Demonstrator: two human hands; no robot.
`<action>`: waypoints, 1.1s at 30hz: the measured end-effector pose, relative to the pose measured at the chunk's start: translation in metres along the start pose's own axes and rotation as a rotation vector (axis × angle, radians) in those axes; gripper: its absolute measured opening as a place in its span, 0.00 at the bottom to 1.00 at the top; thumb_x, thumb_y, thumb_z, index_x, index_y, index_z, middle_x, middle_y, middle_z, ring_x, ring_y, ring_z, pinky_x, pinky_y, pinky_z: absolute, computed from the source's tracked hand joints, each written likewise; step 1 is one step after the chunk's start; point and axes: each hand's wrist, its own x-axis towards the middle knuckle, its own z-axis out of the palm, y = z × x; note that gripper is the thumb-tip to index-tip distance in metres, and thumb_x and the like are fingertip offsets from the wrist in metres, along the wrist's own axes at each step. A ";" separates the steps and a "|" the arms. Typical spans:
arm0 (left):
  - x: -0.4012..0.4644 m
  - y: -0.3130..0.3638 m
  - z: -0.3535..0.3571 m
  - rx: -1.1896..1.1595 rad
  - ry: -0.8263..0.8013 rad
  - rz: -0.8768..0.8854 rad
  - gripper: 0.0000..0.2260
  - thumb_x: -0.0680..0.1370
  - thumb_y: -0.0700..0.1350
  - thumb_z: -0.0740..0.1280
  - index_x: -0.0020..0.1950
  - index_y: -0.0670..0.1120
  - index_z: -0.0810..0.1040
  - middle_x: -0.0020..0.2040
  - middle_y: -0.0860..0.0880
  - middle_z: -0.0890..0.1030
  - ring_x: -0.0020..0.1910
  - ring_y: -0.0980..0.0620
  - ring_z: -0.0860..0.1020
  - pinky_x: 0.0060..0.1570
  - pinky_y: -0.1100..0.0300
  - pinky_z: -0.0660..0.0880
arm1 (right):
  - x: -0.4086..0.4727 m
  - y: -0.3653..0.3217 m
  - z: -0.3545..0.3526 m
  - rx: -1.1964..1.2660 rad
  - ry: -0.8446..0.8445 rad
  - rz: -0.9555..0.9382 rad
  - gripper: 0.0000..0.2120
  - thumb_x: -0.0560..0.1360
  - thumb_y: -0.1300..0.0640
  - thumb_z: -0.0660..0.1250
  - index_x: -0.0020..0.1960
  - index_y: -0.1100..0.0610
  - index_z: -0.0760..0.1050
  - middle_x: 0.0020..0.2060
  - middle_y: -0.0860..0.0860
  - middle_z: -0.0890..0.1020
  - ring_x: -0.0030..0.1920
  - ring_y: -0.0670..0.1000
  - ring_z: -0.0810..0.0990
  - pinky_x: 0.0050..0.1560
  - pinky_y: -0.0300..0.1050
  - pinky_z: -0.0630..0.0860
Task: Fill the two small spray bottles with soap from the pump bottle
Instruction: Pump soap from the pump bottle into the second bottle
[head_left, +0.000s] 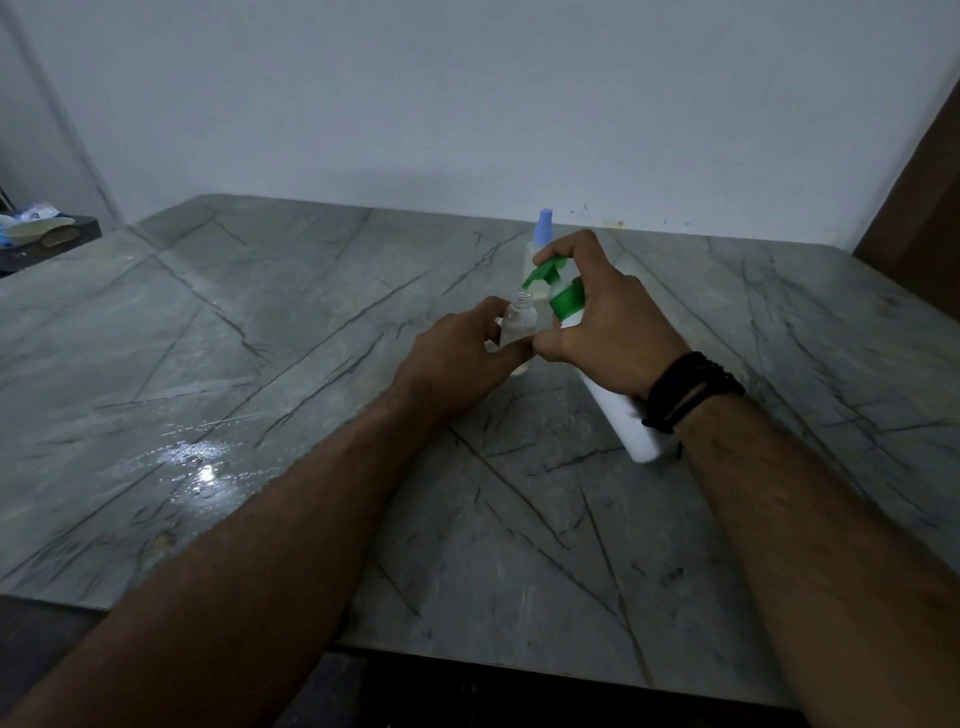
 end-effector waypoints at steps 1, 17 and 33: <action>0.000 0.000 0.000 0.003 -0.005 -0.003 0.26 0.76 0.62 0.66 0.69 0.51 0.71 0.59 0.50 0.81 0.53 0.52 0.80 0.52 0.55 0.77 | 0.000 0.000 0.000 -0.002 -0.008 -0.001 0.29 0.65 0.60 0.76 0.59 0.45 0.65 0.43 0.45 0.79 0.36 0.43 0.78 0.32 0.26 0.69; 0.001 0.002 0.000 0.016 -0.010 -0.013 0.25 0.77 0.61 0.66 0.70 0.50 0.70 0.60 0.48 0.81 0.53 0.51 0.80 0.50 0.58 0.75 | 0.001 0.001 0.000 -0.008 -0.005 0.006 0.28 0.66 0.60 0.76 0.57 0.45 0.64 0.44 0.46 0.79 0.37 0.43 0.78 0.32 0.27 0.68; -0.001 0.003 -0.002 0.014 0.006 -0.006 0.24 0.77 0.60 0.66 0.69 0.51 0.70 0.60 0.49 0.81 0.54 0.52 0.80 0.50 0.58 0.74 | 0.000 0.003 0.000 0.001 0.018 -0.005 0.30 0.66 0.60 0.76 0.62 0.47 0.66 0.44 0.46 0.79 0.36 0.44 0.77 0.32 0.27 0.69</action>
